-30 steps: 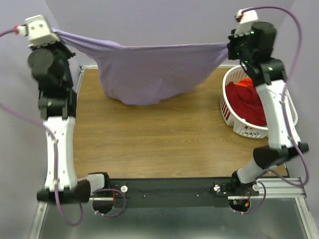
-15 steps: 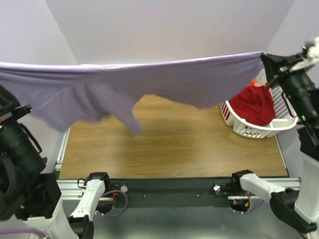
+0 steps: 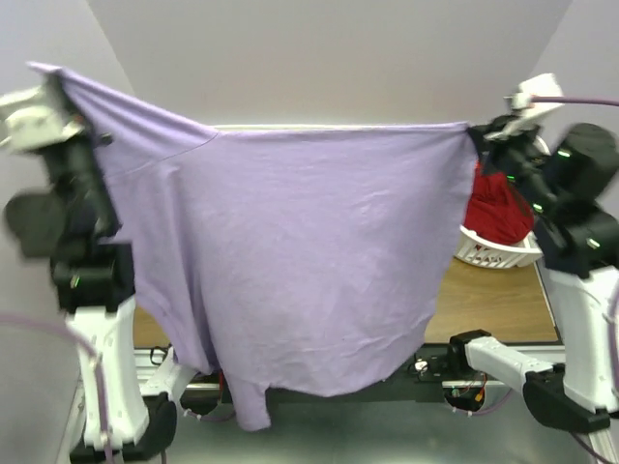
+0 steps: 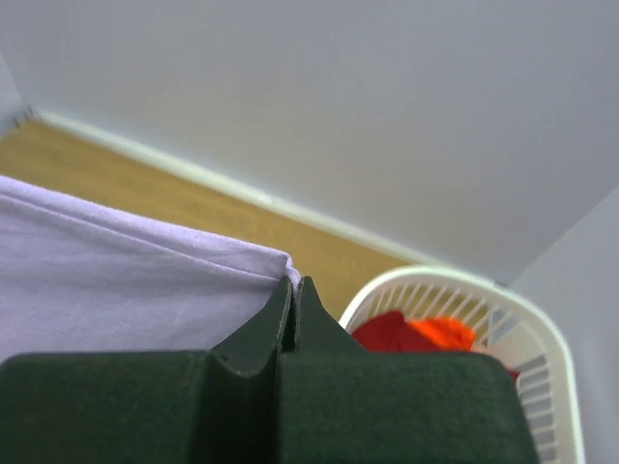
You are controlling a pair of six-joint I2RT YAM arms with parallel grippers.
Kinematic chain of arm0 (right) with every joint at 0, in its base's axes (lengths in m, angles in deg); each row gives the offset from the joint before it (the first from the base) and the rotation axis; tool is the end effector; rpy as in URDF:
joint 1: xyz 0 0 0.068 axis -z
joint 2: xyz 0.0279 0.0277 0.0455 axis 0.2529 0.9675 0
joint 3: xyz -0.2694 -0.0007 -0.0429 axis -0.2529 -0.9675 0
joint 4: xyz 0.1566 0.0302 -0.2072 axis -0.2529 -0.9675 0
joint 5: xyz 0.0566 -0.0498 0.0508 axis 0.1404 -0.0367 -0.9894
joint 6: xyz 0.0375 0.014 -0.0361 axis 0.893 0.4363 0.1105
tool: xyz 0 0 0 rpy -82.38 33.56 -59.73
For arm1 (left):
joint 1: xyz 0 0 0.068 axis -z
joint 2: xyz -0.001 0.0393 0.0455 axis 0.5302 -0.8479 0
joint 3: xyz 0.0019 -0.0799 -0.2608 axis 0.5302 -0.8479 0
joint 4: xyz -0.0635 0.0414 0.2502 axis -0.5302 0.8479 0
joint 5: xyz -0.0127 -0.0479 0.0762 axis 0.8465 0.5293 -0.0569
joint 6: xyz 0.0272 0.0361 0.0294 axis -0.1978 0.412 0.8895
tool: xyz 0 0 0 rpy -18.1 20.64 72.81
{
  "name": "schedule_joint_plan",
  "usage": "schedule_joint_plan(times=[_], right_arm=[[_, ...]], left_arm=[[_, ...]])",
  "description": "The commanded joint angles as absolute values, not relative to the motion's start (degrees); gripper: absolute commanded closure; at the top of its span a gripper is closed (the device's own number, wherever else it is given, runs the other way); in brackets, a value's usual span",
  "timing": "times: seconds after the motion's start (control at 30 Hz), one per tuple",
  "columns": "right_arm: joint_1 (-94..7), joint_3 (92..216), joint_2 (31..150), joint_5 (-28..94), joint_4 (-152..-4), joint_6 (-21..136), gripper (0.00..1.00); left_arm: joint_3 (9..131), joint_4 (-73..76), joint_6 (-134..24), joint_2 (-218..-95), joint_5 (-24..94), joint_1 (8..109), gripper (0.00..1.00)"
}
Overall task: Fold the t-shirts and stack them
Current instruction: Flatten the tshirt out, then fold the tshirt
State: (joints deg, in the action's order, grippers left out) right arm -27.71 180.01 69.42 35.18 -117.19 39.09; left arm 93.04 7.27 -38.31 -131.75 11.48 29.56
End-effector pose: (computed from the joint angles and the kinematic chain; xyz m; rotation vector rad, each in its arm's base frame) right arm 0.1367 0.0350 0.5532 -0.4004 1.4883 0.0890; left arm 0.0658 0.0124 0.6035 -0.2354 0.8611 0.2382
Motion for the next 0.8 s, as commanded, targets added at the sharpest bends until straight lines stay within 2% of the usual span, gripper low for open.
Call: schedule_joint_plan(times=[0.0, 0.13, 0.3, 0.57, 0.77], right_arm=[[-27.48, 167.75, 74.65, 40.13, -111.98, 36.45, 1.00], [-27.40, 156.00, 81.05, 43.37, -102.58, 34.35, 0.99], [-27.40, 149.28, 93.96, 46.10, -91.06, 32.76, 1.00], [-27.40, 153.48, 116.10, 49.35, -83.75, 29.07, 1.00], [-27.31, 158.14, 125.52, 50.32, -82.79, 27.04, 0.99]], left_arm=[[84.65, 4.21, -37.00, -141.31, 14.88, 29.91, 1.00], [72.46, -4.55, -39.01, -150.10, 16.72, 30.08, 1.00], [67.94, -10.20, -41.57, -167.81, 18.92, 30.17, 1.00], [74.34, -12.31, -42.45, -189.64, 16.64, 30.17, 1.00], [77.87, -12.40, -41.66, -194.93, 17.78, 30.26, 1.00]])
